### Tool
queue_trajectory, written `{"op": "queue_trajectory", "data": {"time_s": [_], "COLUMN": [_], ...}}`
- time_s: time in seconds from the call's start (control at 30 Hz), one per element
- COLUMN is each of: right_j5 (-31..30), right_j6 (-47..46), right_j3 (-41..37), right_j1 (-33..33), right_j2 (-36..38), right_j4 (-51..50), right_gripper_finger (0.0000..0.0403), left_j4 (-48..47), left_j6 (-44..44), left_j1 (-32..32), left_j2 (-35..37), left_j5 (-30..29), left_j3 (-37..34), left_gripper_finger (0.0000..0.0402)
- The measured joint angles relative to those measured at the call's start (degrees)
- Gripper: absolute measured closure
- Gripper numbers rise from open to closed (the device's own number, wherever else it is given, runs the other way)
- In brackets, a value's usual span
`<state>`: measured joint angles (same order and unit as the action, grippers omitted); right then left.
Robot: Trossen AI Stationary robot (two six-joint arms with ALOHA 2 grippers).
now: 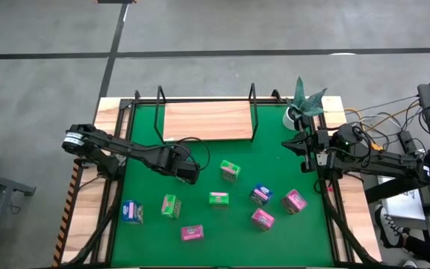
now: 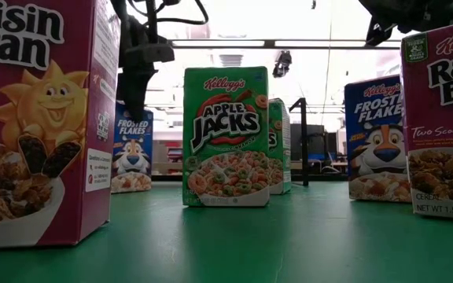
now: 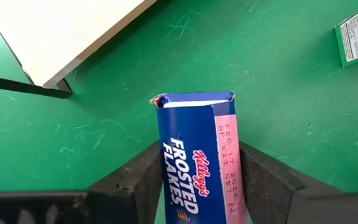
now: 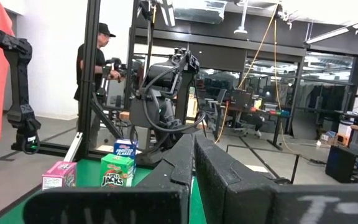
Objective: Stack cereal on shelf
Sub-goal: Put the middle blue cereal box on the shelf
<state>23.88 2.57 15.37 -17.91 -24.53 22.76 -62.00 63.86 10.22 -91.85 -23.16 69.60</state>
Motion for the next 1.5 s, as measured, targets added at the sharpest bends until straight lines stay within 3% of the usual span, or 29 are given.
{"op": "queue_trajectory", "data": {"time_s": [0.3,0.43,0.6,0.87,1.0,1.27,1.5], "right_j5": [0.0,0.0,0.0,0.0,0.0,-2.5,-2.5], "right_j6": [0.0,0.0,0.0,0.3,1.1,2.6,2.5], "right_j3": [0.0,0.0,0.0,0.0,0.3,0.3,0.3], "right_j1": [0.0,0.0,0.0,0.0,0.0,0.0,0.0], "right_j2": [0.0,0.0,0.0,0.0,0.0,0.0,-0.1], "right_j4": [0.0,0.0,0.0,0.2,0.3,0.2,0.2], "right_gripper_finger": [0.0394,0.0394,0.0394,0.0394,0.0394,0.0394,0.0394], "left_j4": [-0.5,-4.1,-5.3,-5.6,-5.9,-3.3,4.1], "left_j6": [-4.3,-10.1,-25.6,-55.8,-69.5,-86.1,-96.4], "left_j1": [0.0,0.0,-0.3,-4.4,-8.1,-20.8,-34.5], "left_j2": [0.7,0.8,0.8,0.8,0.8,0.8,0.8], "left_j5": [0.1,0.1,0.6,7.4,7.7,8.1,17.7], "left_j3": [0.0,3.7,11.2,19.7,20.5,20.5,20.5], "left_gripper_finger": [0.0246,0.0246,0.0246,0.0246,0.0246,0.0246,0.0246]}}
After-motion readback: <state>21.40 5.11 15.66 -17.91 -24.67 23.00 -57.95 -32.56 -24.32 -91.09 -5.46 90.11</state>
